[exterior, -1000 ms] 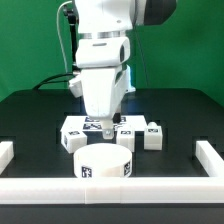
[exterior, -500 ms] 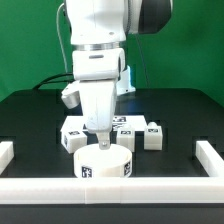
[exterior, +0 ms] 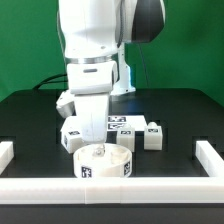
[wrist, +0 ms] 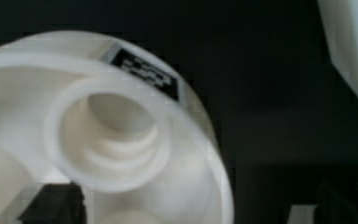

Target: Assemble stool

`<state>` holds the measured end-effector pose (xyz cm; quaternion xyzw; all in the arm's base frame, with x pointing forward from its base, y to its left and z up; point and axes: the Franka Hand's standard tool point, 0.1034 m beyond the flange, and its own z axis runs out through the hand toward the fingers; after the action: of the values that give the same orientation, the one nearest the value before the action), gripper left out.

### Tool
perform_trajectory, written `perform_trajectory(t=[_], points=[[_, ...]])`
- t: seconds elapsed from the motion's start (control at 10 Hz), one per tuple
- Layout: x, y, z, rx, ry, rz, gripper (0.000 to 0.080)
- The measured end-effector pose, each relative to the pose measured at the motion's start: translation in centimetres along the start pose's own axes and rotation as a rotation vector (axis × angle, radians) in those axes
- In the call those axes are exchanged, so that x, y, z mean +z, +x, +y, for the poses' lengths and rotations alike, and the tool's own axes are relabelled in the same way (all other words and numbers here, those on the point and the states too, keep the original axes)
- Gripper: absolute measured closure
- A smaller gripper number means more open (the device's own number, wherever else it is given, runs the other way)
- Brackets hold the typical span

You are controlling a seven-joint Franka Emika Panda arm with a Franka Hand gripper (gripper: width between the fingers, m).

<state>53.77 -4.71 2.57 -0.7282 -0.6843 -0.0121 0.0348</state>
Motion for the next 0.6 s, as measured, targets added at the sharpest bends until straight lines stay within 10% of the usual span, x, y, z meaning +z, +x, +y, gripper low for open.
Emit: perform_trajectory(t=[0.6], points=[[1.49,0.71,-0.22,-0.003,0.018,0.007,0.0150]])
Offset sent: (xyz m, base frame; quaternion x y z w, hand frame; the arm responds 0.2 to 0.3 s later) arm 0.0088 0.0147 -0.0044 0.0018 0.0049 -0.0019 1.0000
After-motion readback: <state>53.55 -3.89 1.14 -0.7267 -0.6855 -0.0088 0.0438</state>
